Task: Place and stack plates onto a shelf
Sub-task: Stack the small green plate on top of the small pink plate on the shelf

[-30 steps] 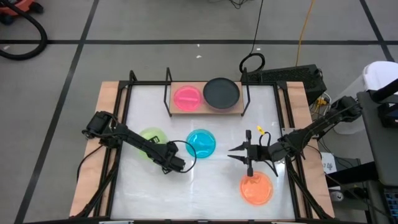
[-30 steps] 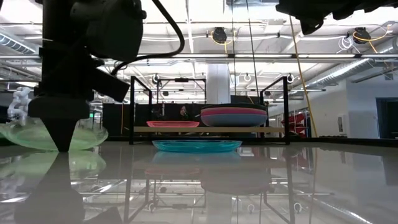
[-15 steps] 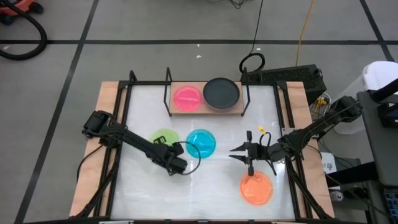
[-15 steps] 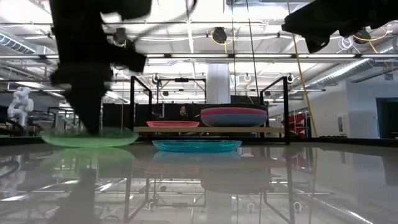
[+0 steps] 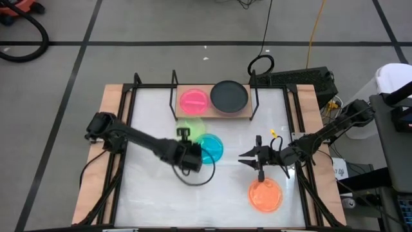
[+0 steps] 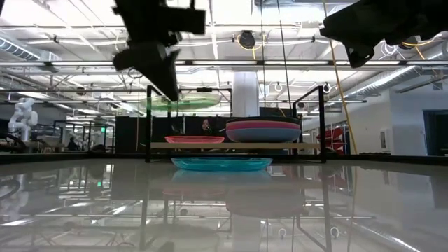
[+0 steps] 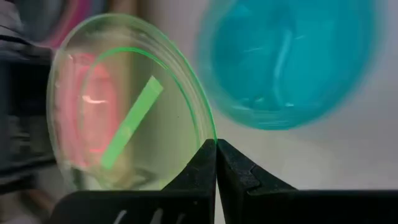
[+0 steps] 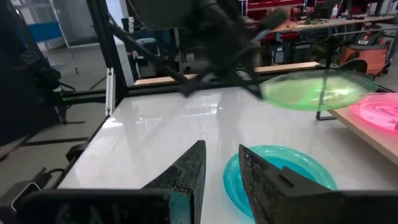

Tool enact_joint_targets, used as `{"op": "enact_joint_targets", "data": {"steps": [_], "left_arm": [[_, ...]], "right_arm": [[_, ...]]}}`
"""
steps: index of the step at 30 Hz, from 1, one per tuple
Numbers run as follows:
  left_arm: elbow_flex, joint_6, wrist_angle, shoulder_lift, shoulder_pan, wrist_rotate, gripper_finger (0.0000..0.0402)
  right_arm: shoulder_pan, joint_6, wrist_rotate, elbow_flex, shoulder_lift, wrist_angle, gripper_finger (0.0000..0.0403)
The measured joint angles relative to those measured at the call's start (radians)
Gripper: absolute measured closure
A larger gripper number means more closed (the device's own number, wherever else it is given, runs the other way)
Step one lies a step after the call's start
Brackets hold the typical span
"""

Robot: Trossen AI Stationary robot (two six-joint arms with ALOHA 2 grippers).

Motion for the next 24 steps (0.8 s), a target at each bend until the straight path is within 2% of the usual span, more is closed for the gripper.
{"op": "enact_joint_targets", "data": {"steps": [4, 12, 19, 24], "left_arm": [[0.0, 0.13, 0.001, 0.0, 0.104, -0.02, 0.0396], [0.0, 0.283, 0.05, 0.001, 0.312, -0.051, 0.0396], [0.0, 0.488, 0.233, 0.001, 0.432, 0.078, 0.0396], [0.001, 0.488, 0.239, 0.001, 0.514, 0.167, 0.0396]], "right_arm": [[0.0, 0.001, -0.001, 0.0, 0.0, 0.008, 0.0321], [0.0, -0.003, -0.001, 0.0, 0.0, 0.03, 0.0321], [0.0, -0.006, -0.002, 0.0, 0.0, 0.03, 0.0321], [0.0, -0.006, -0.002, 0.0, 0.0, 0.03, 0.0321]]}}
